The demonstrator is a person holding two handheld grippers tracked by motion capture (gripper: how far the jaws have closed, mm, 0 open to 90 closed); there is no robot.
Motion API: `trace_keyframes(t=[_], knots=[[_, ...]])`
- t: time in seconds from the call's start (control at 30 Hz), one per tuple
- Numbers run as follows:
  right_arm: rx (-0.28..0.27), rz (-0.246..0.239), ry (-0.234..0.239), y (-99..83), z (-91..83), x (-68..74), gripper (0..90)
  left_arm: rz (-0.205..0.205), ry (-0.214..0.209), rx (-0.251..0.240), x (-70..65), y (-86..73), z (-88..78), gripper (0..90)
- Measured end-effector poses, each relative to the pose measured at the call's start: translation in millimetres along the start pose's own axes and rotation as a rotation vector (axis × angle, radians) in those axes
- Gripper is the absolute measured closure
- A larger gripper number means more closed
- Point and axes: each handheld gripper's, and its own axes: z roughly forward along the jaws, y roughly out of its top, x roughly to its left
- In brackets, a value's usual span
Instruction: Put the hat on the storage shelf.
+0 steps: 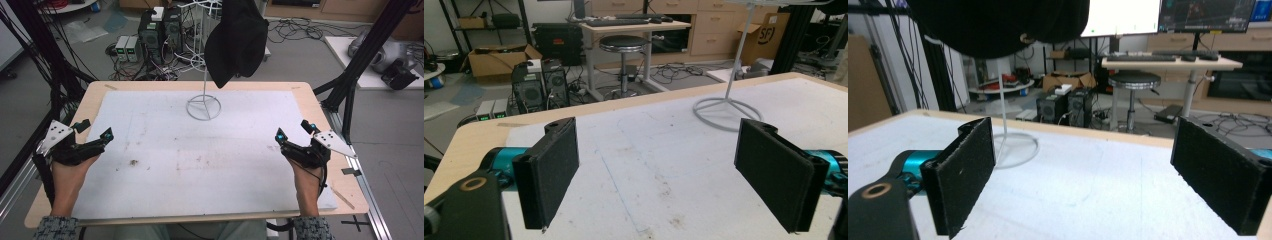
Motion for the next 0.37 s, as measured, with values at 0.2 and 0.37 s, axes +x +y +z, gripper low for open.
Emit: trace_keyframes(t=[0.2, 0.37], knots=[[0.013, 0.012, -0.010, -3.6, 0.5, -1.3, 9.9, 0.000, 0.000, 0.000, -1.3, -0.2, 0.6, 18.2], [0.008, 0.006, -0.009, -3.3, 0.4, -1.1, 9.9, 0.002, -0.002, 0.010, -1.4, -1.2, 0.9, 18.2]])
